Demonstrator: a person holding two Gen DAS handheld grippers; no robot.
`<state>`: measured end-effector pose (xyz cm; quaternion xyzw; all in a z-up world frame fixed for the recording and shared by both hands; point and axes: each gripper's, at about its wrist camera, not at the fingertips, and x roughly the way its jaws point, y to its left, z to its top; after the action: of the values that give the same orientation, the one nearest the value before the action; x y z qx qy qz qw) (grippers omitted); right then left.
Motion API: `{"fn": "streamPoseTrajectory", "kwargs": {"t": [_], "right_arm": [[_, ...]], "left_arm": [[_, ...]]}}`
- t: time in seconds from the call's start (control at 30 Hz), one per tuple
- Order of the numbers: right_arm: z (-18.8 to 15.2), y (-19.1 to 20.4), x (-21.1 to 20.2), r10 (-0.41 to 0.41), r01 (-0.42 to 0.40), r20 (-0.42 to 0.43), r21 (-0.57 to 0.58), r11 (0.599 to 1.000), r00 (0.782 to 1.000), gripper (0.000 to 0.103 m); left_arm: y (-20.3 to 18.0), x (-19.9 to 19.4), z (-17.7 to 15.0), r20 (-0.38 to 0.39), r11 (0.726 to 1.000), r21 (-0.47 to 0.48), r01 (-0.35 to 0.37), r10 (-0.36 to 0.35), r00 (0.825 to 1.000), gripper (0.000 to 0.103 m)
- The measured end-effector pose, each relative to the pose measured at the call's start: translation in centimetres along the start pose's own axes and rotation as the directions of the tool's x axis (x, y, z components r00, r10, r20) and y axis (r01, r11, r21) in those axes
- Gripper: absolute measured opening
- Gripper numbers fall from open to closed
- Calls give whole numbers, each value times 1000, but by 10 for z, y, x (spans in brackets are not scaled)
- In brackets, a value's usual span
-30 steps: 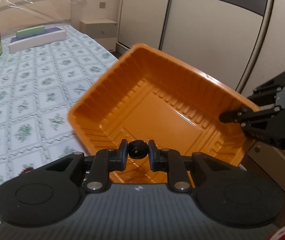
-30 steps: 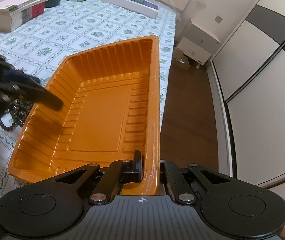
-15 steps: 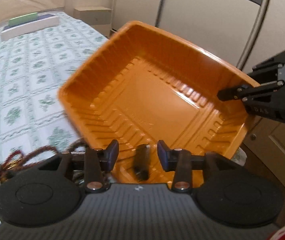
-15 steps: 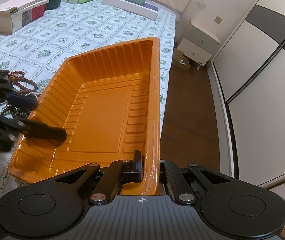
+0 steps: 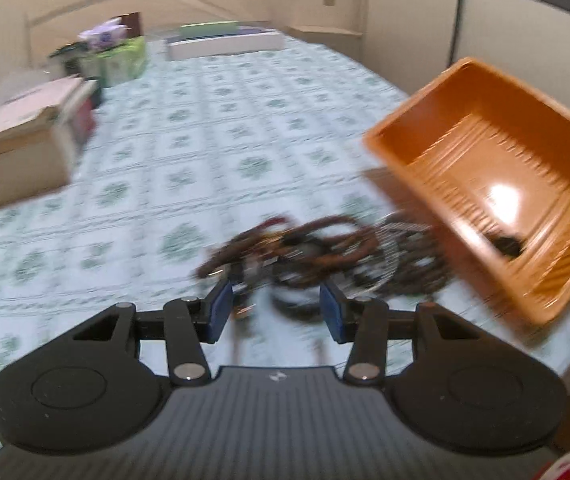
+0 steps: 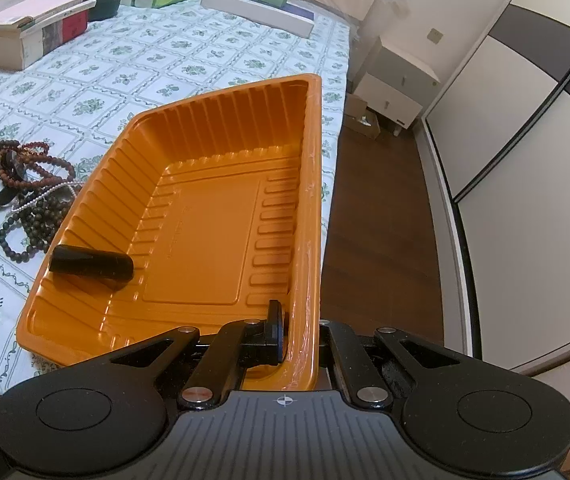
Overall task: Organize jewelry
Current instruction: 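Carry the black case into the orange tray and open the left gripper, then grasp a black watch from the pile with the left gripper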
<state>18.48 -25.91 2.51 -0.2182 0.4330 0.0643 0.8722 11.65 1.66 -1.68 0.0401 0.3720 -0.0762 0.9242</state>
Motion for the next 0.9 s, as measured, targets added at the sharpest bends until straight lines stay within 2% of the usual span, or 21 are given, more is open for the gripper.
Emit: {"fn": "streamPoseTrajectory", "kwargs": {"t": [0.17,0.33,0.43,0.5,0.53,0.6,0.9], "right_arm": [[0,1,1,-2,2,-7,2,1000,1000,3],[0,2,0,-6,6,-8,-1,1000,1000,3],[1,3,1,-8,7,-9,-2,1000,1000,3],[1,3,1,-6,6,-10,0,1000,1000,3],[1,3,1,-6,6,-11,0,1000,1000,3],[1,2,1,-7,7,-12,-2,1000,1000,3],[1,3,4,-15,15,-16,-6,1000,1000,3]], "left_arm": [[21,3,-9,8,999,0,-47,47,999,44],[20,12,-4,21,999,8,-39,38,999,43],[16,21,-2,4,999,21,-25,25,1000,32],[14,26,-1,-13,998,43,-35,35,999,17],[12,29,0,-20,998,55,-39,40,999,14],[13,29,0,-26,997,61,-50,52,998,14],[26,9,22,-8,998,54,-23,24,1000,14]]}}
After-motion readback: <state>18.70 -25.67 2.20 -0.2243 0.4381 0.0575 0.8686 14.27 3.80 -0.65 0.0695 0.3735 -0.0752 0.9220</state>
